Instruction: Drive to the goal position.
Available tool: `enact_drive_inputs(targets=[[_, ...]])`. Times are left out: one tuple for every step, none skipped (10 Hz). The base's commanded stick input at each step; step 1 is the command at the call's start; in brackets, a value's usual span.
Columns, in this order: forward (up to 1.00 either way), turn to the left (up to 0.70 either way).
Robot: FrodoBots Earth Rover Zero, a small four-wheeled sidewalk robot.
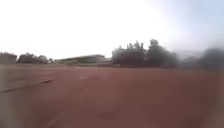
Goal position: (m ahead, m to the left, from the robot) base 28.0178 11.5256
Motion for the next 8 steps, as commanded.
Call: enact_drive_inputs(targets=[[0.70,0.00],[0.70,0.00],[0.70,0.00],[0.70,0.00],[0.70,0.00],[0.70,0.00],[0.70,0.00],[0.70,0.00]])
